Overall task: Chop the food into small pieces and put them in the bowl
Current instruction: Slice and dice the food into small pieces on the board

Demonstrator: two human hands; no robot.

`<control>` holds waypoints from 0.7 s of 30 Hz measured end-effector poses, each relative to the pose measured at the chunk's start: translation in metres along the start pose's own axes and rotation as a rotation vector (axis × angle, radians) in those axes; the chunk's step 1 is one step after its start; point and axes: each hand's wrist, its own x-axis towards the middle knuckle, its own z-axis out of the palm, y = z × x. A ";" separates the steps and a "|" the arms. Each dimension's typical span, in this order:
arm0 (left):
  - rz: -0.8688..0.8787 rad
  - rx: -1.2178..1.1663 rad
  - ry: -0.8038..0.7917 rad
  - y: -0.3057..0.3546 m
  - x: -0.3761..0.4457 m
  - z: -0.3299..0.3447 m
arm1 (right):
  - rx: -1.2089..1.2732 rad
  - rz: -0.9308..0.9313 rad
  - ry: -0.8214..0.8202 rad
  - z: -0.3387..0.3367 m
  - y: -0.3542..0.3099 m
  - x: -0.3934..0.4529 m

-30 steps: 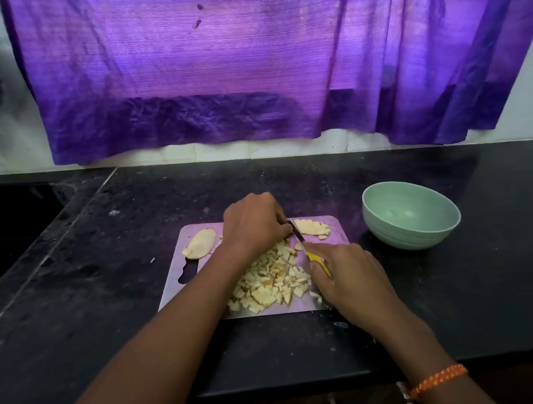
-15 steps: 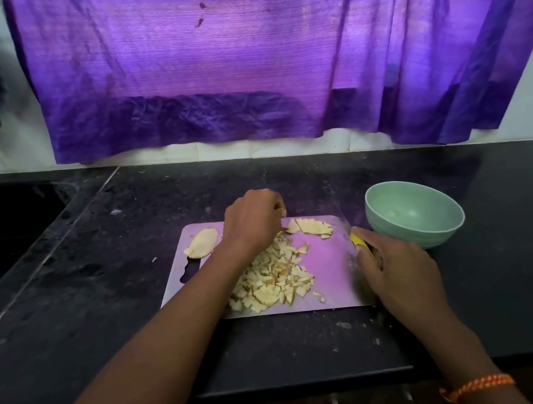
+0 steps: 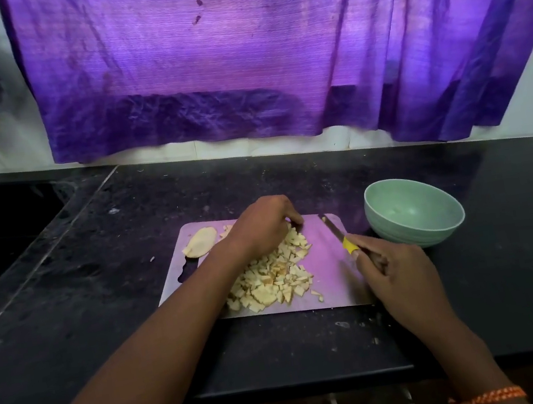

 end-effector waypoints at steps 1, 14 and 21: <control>0.000 -0.021 0.007 0.000 0.000 -0.001 | -0.045 0.002 0.011 -0.001 -0.003 0.000; -0.078 -0.177 0.155 -0.006 -0.005 -0.022 | -0.094 -0.064 -0.192 0.028 -0.054 0.000; -0.017 -0.274 0.085 -0.020 -0.010 -0.046 | 0.182 -0.078 -0.172 0.036 -0.058 0.004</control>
